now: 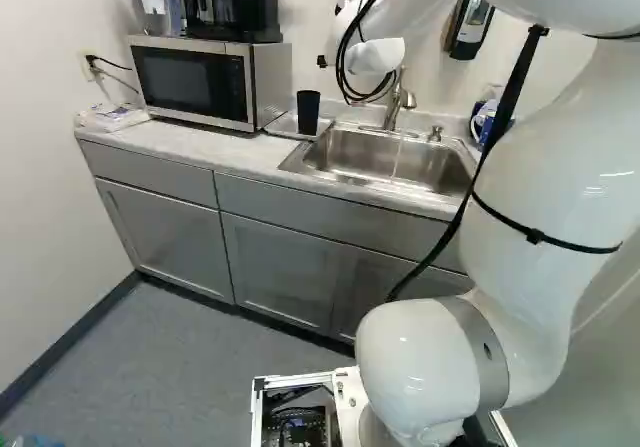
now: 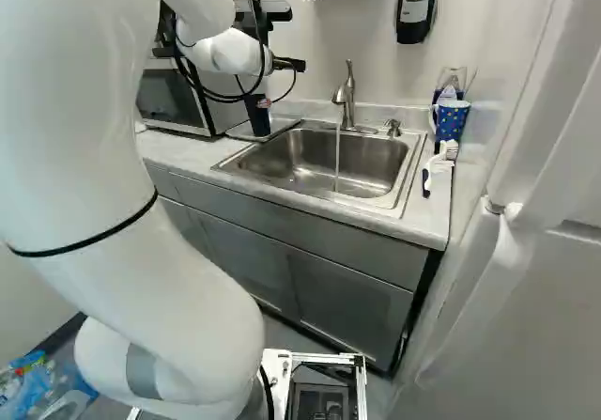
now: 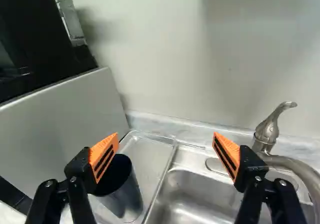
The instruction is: Rinse the cup and place it in the tray
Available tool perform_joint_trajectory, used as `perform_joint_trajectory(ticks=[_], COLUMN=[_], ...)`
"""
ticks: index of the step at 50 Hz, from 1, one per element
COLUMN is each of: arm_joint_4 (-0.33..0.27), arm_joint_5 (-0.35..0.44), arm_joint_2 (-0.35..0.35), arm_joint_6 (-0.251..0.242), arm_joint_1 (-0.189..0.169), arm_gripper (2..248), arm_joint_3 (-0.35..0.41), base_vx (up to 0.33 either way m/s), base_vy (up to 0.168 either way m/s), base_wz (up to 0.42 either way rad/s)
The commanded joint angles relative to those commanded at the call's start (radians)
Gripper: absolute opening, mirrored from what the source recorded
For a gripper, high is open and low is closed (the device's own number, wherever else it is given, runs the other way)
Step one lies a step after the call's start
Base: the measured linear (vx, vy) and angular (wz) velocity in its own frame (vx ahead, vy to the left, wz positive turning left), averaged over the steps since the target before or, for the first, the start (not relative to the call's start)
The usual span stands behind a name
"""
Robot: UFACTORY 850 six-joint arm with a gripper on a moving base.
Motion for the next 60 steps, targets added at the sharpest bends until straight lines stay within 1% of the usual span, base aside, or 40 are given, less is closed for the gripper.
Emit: perform_joint_trajectory(ticks=[19,32,46,60], arm_joint_4=[0.0,0.0,0.0,0.0], arm_joint_5=[0.0,0.0,0.0,0.0], arm_joint_2=[0.004,0.008,0.004,-0.033], arm_joint_6=[0.0,0.0,0.0,0.0], arm_joint_1=[-0.053,-0.089,-0.127,-0.158], arm_gripper=[247,247,247,247], arm_joint_3=[0.003,-0.013,-0.045,-0.096], base_vx=[0.0,0.0,0.0,0.0], base_vy=[0.0,0.0,0.0,0.0], base_wz=[0.0,0.0,0.0,0.0])
